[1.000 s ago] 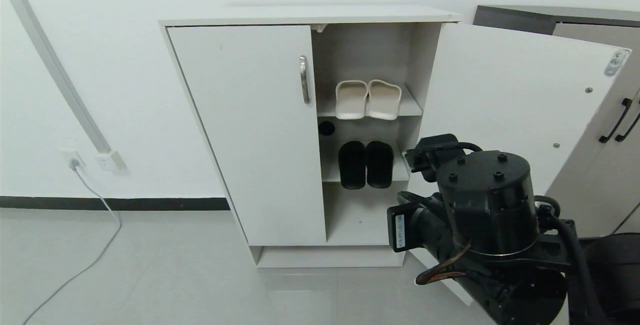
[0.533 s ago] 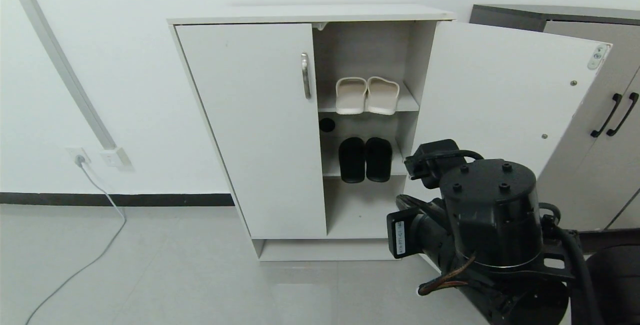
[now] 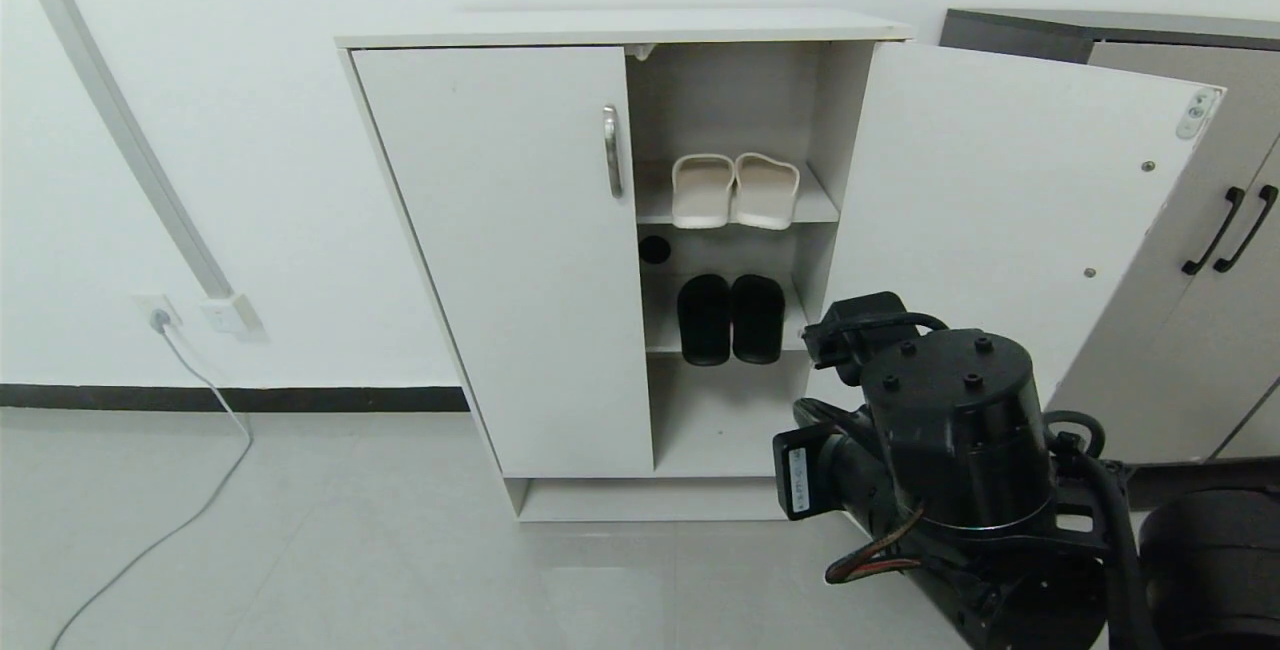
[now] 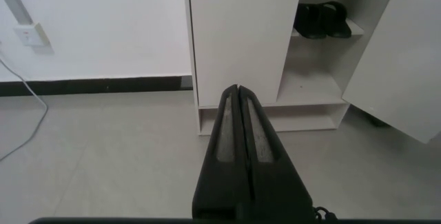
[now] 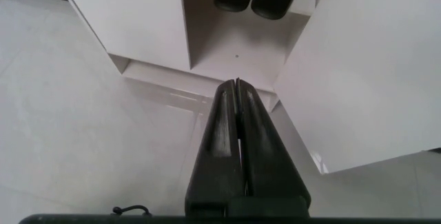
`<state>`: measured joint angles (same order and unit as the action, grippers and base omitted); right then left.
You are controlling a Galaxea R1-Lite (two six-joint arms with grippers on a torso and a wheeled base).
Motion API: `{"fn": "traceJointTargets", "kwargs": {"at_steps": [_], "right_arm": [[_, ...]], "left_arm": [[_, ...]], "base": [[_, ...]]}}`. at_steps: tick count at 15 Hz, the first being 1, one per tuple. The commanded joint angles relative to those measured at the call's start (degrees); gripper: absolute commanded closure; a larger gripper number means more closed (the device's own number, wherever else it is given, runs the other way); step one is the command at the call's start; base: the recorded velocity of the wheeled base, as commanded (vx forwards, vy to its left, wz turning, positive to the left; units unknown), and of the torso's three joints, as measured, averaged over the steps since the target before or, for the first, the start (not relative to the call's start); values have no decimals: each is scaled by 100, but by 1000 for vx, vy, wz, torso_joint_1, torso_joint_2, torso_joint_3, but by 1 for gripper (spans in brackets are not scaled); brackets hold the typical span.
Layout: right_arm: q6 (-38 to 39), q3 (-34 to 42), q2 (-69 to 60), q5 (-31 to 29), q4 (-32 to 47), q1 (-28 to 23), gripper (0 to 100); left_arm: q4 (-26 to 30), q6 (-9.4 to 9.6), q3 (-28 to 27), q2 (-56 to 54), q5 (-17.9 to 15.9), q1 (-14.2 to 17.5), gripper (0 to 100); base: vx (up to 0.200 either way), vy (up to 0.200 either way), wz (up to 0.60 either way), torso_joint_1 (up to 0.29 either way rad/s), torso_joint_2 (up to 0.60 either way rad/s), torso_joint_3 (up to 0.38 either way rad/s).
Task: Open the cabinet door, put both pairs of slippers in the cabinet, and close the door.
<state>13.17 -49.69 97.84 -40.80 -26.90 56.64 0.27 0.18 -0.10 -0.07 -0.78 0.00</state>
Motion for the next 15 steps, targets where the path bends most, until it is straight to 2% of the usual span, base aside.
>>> {"fn": "traceJointTargets", "kwargs": {"at_steps": [1, 8, 11, 15], "right_arm": [[2, 12, 24, 2, 1, -4, 100], [-16, 21, -2, -7, -25, -4, 100], [-16, 21, -2, -7, -25, 5, 100], [-16, 29, -11, -7, -25, 5, 100]], "left_arm": [[0, -1, 1, 7, -1, 0, 100], [0, -1, 1, 7, -1, 0, 100], [0, -1, 1, 7, -1, 0, 100], [0, -1, 1, 7, -1, 0, 100]], "base": [[0, 0, 0, 0, 0, 0], [0, 0, 0, 1, -14, -15], [0, 0, 0, 12, -178, -308], [0, 0, 0, 58, -519, -362]]}}
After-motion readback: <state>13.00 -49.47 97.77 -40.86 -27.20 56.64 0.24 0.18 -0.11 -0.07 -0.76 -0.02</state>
